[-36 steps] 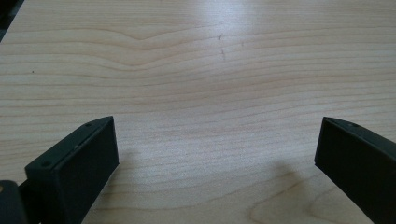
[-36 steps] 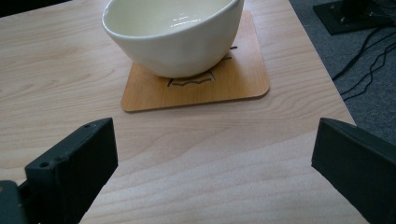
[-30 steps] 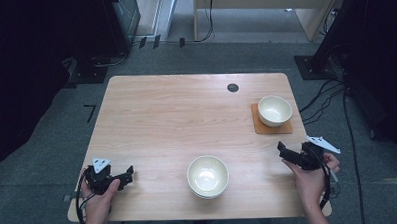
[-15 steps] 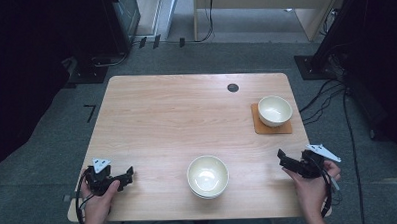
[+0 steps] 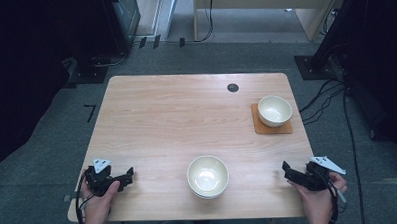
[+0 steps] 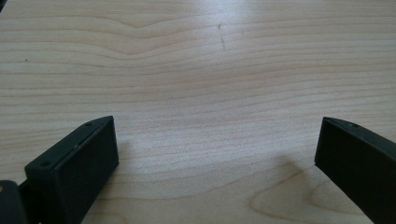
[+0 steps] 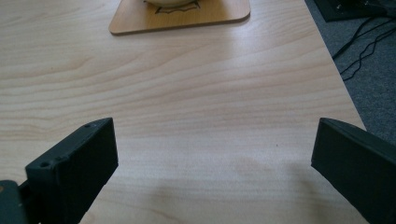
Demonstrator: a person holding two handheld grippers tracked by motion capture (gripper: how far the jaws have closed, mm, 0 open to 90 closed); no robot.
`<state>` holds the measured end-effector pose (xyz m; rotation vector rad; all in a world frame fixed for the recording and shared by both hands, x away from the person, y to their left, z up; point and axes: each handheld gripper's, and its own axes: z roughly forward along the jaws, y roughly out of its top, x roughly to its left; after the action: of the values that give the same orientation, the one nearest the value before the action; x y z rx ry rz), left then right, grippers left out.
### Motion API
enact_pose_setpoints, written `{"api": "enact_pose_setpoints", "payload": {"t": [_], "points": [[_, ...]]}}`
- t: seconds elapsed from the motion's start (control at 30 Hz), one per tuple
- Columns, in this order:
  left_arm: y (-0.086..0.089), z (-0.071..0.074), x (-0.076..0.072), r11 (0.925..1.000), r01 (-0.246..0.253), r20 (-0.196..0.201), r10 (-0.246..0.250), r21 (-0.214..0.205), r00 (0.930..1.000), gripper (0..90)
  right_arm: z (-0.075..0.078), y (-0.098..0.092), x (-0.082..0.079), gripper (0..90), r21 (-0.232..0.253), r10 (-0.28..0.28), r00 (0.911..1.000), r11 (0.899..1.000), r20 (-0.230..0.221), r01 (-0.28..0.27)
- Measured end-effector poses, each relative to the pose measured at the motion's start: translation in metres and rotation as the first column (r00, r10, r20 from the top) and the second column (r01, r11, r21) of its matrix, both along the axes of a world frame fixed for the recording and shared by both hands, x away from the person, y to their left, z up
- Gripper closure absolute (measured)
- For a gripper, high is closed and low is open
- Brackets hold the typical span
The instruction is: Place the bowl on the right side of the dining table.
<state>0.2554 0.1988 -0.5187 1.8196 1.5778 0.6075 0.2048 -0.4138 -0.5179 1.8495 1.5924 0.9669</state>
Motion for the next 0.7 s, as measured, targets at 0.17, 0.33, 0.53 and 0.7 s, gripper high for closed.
{"api": "enact_pose_setpoints", "payload": {"t": [0.17, 0.33, 0.53, 0.7], "points": [[0.000, 0.000, 0.000, 1.0000, -0.003, 0.000, 0.003, -0.002, 1.0000, 0.0, -0.005, 0.003, -0.003, 0.1, -0.033, 0.036, 0.9991, 0.999, -0.024, -0.036], [0.000, 0.000, -0.001, 1.0000, -0.004, 0.000, 0.004, -0.001, 1.0000, 0.0, -0.007, 0.005, -0.003, 0.3, -0.061, 0.039, 0.9969, 0.997, -0.068, -0.043], [0.000, 0.000, 0.000, 1.0000, -0.003, -0.002, 0.003, 0.005, 1.0000, 0.0, -0.008, 0.013, -0.003, 1.0, -0.163, 0.035, 0.9936, 0.985, -0.107, -0.052], [0.000, 0.000, 0.000, 1.0000, -0.004, -0.001, 0.004, 0.005, 1.0000, 0.0, -0.008, 0.013, -0.003, 0.9, -0.152, 0.028, 0.9933, 0.987, -0.112, -0.045]]}}
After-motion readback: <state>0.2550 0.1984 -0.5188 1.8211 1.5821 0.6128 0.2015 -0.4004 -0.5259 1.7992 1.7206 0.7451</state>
